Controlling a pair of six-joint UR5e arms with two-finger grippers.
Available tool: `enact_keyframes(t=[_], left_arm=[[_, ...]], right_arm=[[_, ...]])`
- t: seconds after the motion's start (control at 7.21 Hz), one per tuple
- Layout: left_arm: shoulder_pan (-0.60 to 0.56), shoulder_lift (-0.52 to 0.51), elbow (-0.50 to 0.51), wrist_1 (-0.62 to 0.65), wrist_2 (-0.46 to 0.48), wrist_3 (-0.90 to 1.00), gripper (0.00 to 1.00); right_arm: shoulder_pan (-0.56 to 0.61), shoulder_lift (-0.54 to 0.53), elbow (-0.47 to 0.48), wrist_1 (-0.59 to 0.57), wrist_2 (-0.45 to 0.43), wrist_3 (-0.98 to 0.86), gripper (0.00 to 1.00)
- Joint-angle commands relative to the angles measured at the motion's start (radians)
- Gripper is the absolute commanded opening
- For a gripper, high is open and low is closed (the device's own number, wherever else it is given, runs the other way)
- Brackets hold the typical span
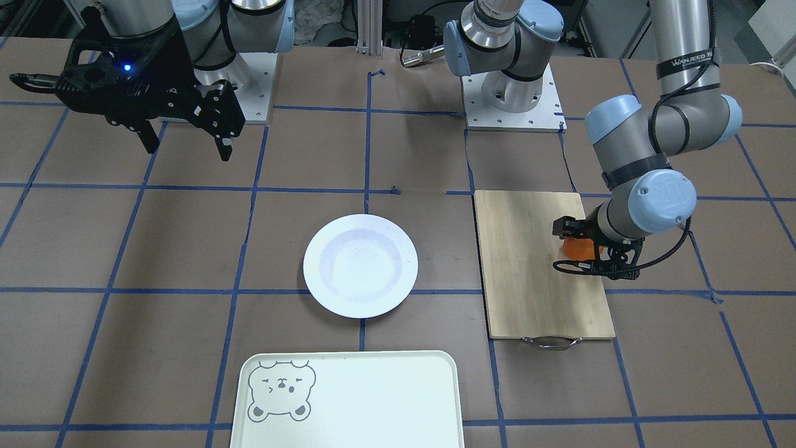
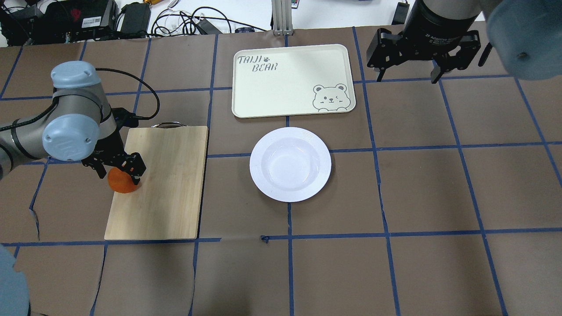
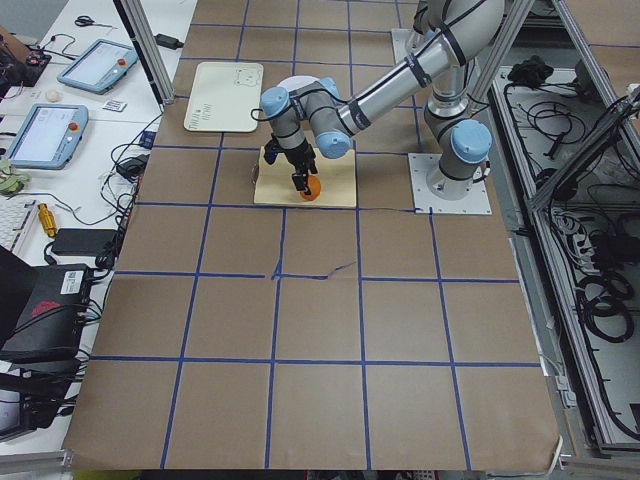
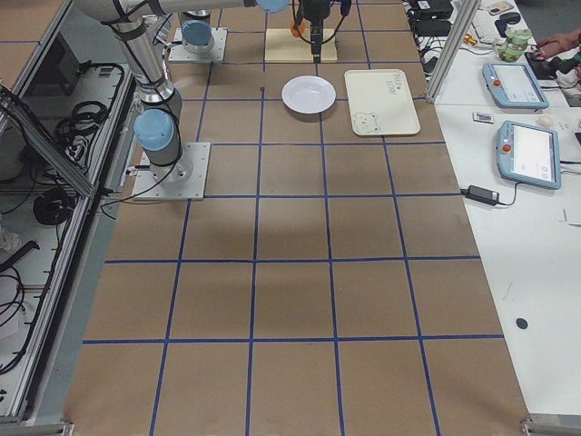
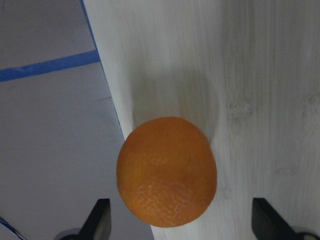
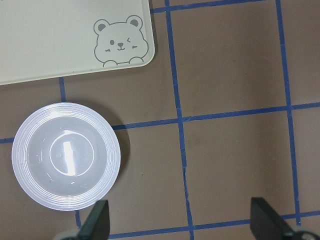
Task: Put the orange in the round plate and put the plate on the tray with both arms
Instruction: 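Lower the left gripper onto the orange on the cutting board and grasp it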
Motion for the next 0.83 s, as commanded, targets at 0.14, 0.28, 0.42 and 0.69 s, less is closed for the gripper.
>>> enact_keyframes(t=[0.14,0.28,0.42,0.69], left_arm=[[0.007,-0.025,0.004,0.004,-0.022,-0.009,0.30],[-0.001,-0.007,0.013,-0.005,-0.054,-0.006,0.00],[-0.031,0.002,0.061,-0.047,-0.080,-0.017,0.00],[-0.152,0.024,0.192,-0.255,-0.229,-0.267,0.00]], right_arm=[[-0.001,0.000,0.000,0.000,0.000,0.000,1.00],[0.001,0.000,0.000,0.000,0.000,0.000,1.00],[-0.001,0.000,0.000,0.000,0.000,0.000,1.00],[-0.001,0.000,0.000,0.000,0.000,0.000,1.00]])
